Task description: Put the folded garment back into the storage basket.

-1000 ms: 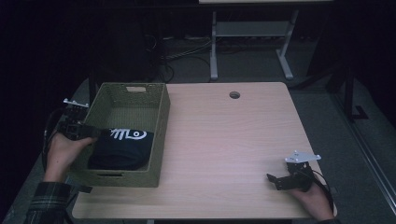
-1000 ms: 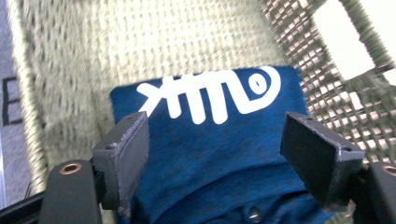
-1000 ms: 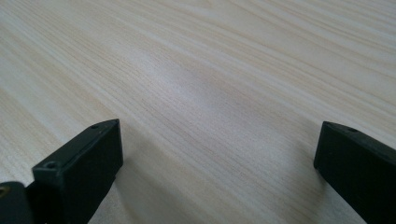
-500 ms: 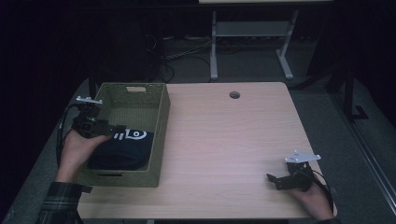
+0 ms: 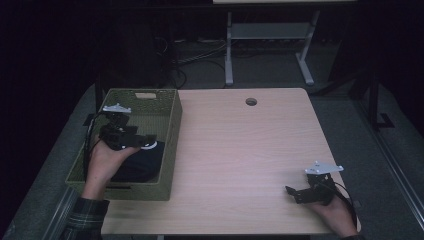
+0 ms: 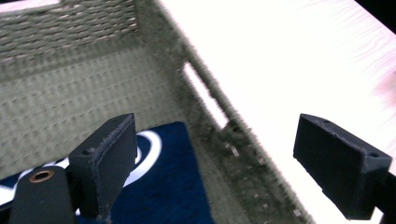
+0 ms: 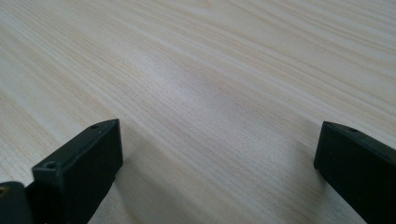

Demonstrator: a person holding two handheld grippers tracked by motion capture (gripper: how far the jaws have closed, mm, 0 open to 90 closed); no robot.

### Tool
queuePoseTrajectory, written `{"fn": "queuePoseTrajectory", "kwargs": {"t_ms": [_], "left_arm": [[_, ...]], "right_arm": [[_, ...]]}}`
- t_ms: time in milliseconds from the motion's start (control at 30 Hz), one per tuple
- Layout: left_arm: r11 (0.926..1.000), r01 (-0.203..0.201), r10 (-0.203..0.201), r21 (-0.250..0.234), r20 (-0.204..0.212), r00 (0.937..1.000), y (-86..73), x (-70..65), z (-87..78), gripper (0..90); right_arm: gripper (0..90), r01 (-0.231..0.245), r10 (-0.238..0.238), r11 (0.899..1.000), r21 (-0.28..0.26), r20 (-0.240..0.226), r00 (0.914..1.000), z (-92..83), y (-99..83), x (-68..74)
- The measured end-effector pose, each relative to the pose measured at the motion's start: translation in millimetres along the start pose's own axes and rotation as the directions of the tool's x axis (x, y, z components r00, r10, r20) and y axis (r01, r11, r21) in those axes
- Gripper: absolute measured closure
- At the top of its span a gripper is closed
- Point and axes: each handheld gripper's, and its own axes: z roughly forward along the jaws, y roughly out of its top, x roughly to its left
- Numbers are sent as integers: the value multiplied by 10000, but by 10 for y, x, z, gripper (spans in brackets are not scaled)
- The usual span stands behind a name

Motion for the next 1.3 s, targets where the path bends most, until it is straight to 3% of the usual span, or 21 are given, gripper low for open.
{"fn": "queuePoseTrajectory", "kwargs": {"t_ms": [367, 600, 800, 1000, 1300], "left_arm": [[9976, -658, 674, -230, 797, 9945, 123, -433, 210, 135], [9935, -1118, 1134, -191, 1326, 9847, 144, -729, 441, 136], [9875, -1486, 1550, -518, 1567, 9754, 152, -926, 568, 136], [9778, -1765, 1938, -1132, 1669, 9667, 94, -1125, 686, 135], [9691, -2114, 2326, -1269, 1859, 9546, -79, -1345, 874, 136]], "right_arm": [[8, -2, 2, 10000, 3, -19, 10000, -1, 0, 0], [8, -1, 1, 10000, 3, -20, 10000, -1, 0, 0], [8, 1, -1, 10000, -1, -20, 10000, -1, 0, 0], [8, -2, 2, 10000, -1, -25, 10000, -1, 0, 0], [8, -10, 10, 10000, 1, -23, 10000, -2, 0, 1]]}}
